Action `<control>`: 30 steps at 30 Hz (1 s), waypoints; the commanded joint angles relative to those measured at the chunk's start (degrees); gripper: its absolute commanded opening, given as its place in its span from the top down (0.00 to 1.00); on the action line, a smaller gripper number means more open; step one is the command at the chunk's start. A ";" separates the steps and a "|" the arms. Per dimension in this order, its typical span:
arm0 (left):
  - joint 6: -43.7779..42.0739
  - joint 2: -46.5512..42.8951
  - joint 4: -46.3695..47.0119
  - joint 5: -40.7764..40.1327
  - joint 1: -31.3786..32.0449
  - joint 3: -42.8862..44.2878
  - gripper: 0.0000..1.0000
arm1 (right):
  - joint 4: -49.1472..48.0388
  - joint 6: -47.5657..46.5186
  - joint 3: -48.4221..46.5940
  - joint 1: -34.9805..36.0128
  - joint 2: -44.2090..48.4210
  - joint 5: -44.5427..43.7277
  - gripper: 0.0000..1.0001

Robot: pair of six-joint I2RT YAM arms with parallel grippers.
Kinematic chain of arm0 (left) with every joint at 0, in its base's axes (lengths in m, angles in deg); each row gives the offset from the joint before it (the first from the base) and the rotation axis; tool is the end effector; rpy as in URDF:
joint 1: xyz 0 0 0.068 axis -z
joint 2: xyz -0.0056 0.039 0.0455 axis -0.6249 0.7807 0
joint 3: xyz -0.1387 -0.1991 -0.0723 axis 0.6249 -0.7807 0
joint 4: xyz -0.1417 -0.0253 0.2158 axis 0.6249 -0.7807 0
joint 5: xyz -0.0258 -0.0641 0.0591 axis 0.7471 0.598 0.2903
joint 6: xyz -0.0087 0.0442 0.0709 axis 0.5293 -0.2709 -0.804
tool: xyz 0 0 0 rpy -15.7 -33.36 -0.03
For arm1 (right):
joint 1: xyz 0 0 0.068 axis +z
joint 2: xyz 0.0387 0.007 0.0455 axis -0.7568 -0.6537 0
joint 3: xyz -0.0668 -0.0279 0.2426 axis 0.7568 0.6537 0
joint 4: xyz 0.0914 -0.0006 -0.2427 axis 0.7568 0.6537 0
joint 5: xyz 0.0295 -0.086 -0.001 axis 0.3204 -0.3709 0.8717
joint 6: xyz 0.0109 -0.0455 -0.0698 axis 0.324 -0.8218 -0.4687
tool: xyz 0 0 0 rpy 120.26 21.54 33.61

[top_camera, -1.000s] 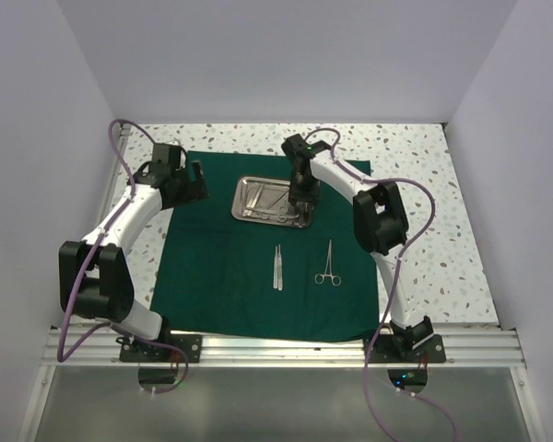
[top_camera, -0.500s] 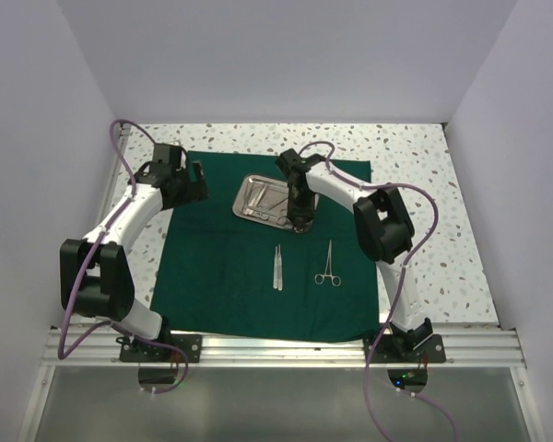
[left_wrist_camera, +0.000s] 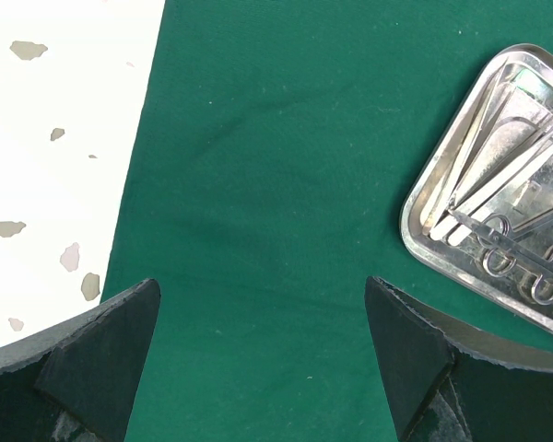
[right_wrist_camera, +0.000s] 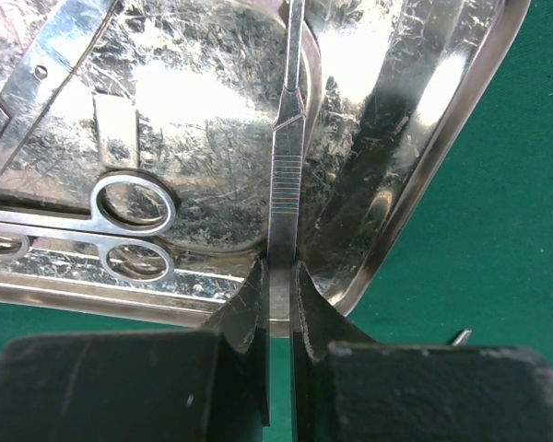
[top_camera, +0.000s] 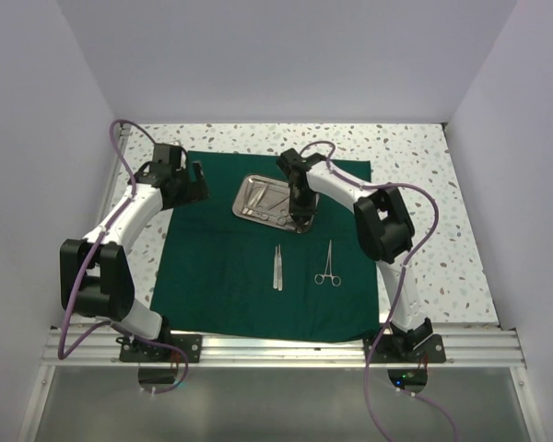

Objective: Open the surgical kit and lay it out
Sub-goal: Pick up the medical item from the container, then place the medical item in the surgical kit.

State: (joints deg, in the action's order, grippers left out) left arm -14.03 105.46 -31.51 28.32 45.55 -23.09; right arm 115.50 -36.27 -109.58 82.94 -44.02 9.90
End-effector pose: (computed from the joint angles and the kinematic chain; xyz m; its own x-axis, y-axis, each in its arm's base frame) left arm 0.3464 -0.0358 0.2034 -0.7538 -0.3239 -0.5717 -0.2623 0.9461 -0.1902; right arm 0.3755 0.2400 0.1135 -0.9708 0.0941 -0.2208 0.0917 0.9956 0.0210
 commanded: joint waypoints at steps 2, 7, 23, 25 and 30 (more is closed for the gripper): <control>-0.23 -1.46 0.79 0.47 -0.37 1.55 0.04 | 4.87 -0.18 -6.31 0.69 0.22 -1.81 1.00; -0.41 -1.46 0.88 0.38 -0.37 2.34 0.04 | 9.34 0.43 -15.01 1.66 1.81 -1.28 1.00; 1.17 0.65 4.57 3.98 -0.28 4.01 0.03 | 0.13 10.01 13.45 15.28 17.72 6.45 1.00; 1.44 0.92 5.10 4.25 -0.11 4.53 0.03 | -1.36 10.01 15.29 15.81 17.28 7.07 1.00; 1.52 1.88 4.57 4.25 1.03 6.03 0.03 | -1.72 9.40 15.22 17.66 14.74 10.32 0.98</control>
State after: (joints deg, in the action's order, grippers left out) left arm -13.44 106.99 -29.41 31.43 45.90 -19.64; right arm 116.02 -27.87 -93.30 100.12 -29.05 17.66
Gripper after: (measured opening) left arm 0.970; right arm 0.059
